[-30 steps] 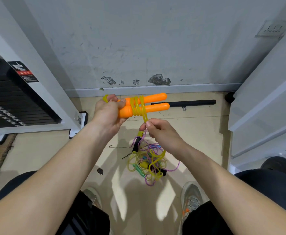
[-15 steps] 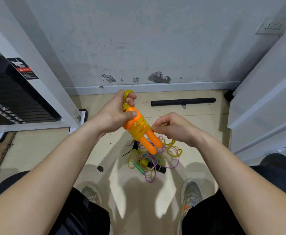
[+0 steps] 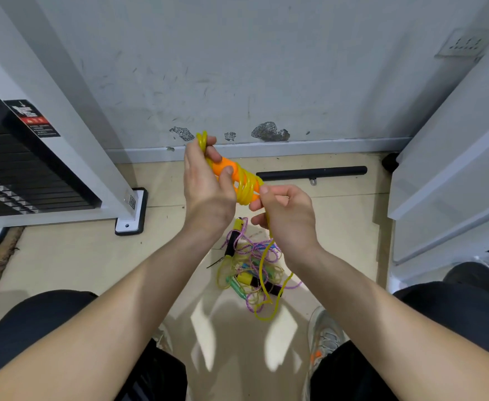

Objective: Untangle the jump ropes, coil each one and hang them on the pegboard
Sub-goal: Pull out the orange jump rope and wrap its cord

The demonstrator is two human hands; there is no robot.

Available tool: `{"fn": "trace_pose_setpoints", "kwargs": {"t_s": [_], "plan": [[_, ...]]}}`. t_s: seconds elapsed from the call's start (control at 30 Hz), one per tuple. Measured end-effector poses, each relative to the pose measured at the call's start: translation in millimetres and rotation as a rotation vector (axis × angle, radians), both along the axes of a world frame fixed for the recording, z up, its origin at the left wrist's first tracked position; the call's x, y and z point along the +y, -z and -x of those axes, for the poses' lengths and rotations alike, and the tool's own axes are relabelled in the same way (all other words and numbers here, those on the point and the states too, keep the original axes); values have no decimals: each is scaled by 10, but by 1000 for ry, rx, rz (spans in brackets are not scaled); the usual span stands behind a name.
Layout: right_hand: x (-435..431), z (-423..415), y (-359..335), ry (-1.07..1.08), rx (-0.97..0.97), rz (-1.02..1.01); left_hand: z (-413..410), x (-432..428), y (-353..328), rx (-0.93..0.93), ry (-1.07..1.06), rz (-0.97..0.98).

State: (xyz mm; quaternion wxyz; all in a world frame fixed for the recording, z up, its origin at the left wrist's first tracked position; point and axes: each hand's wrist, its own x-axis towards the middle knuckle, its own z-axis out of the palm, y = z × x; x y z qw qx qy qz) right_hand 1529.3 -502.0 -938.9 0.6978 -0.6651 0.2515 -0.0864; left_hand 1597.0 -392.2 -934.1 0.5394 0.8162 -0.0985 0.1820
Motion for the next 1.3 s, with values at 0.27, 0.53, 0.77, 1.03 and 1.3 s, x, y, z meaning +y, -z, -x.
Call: {"fn": "trace_pose_setpoints", "kwargs": {"t_s": [0.27, 0.53, 0.77, 1.03, 1.3], "plan": [[37, 36, -46, -48, 2, 84, -22, -95, -10, 80, -108, 205], [60, 100, 31, -155, -75, 309, -165, -56, -79, 618, -179, 764], [-206, 24, -1, -336, 126, 423, -274, 204, -214, 865, 61, 1019], [-496, -31, -14, -666, -52, 236, -210, 367, -228, 1021, 447, 799], [-582, -24, 2, -548, 202, 894, -113, 376, -176, 795, 524, 224]]}}
